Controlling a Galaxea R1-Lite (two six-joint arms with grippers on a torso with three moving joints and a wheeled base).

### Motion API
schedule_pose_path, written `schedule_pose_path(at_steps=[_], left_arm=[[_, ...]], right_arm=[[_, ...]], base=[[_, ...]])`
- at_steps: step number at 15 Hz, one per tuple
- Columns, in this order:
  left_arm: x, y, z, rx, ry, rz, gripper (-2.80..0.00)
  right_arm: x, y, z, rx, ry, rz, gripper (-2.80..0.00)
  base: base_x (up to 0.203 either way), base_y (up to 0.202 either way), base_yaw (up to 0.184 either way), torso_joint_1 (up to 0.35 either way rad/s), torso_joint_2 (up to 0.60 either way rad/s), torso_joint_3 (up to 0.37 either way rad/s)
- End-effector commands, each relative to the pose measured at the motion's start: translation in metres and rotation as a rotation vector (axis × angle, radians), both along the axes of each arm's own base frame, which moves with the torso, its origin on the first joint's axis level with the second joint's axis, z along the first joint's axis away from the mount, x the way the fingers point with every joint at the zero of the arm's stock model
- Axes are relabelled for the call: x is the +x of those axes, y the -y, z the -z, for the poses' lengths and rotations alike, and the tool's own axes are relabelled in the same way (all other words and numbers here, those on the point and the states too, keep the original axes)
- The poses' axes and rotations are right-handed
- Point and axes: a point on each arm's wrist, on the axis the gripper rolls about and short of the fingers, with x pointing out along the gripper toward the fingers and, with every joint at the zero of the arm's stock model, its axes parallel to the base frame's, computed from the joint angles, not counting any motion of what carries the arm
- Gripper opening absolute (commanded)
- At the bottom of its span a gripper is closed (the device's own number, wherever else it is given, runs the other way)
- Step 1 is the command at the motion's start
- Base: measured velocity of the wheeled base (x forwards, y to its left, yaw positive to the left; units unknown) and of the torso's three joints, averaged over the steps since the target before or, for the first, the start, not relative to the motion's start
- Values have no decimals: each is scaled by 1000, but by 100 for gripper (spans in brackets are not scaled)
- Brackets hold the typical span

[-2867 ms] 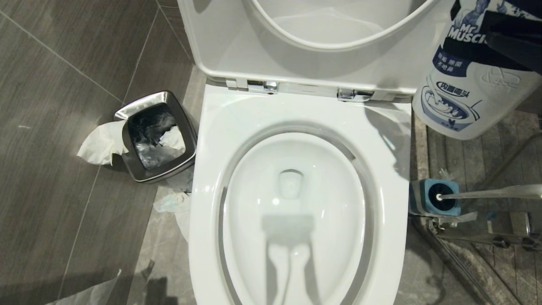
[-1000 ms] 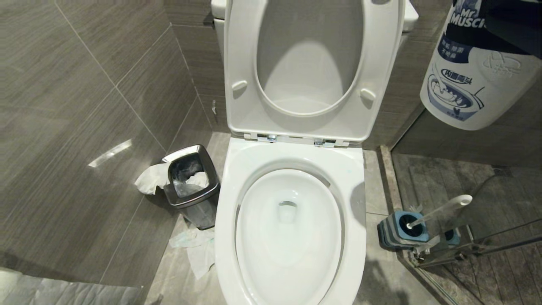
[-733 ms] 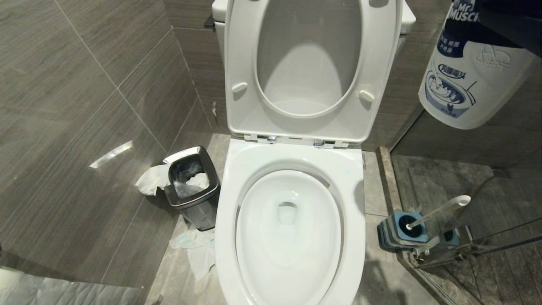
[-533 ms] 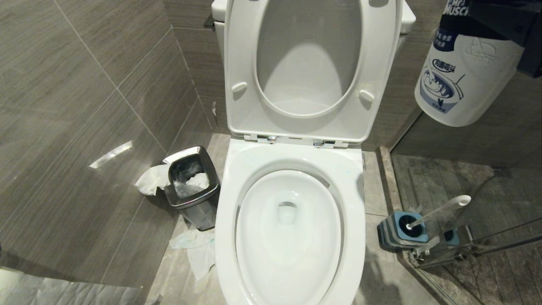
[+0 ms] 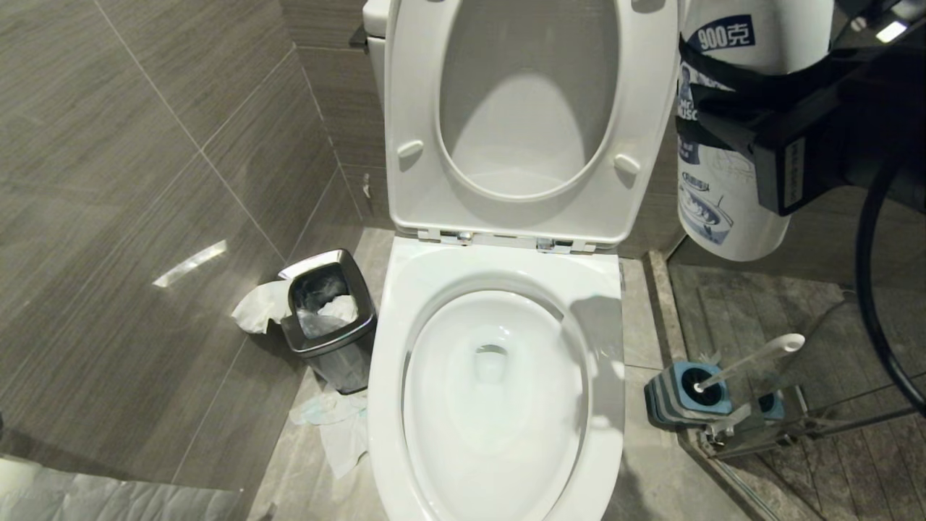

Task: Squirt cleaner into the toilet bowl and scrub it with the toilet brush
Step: Pour in the cleaning agent

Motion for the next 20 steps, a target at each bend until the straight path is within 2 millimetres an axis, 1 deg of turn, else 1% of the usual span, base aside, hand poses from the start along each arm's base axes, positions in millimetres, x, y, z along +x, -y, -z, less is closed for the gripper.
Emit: schedule_pose_path(at_steps=[1,4,6,9,12,15,20], left_arm=[[0,0,0,0,-1,0,-280],[0,0,0,0,-1,0,-280],[0,0,0,0,-1,0,-280],[0,0,0,0,-2,0,-280],[0,0,0,0,-2,0,-280],[0,0,0,0,-1,0,-280],[0,0,0,0,-2,0,-280]], right_arm=[[6,-6,6,-36,-17,19,-280],[11,-10,13,-93,-31,50,-280],[13,-12,13,-175,-19,71,-280],[18,-17,10,-278,53,99,-280],[20,-20,8,-425,117,139,-280],[22,-21,14,-545,119,150,-280],[22,-21,32,-725,100,156,-280]], base=[[0,0,0,0,0,0],[0,0,0,0,0,0],[0,0,0,0,0,0],[0,0,0,0,0,0],[0,0,0,0,0,0],[0,0,0,0,0,0],[0,0,0,0,0,0]])
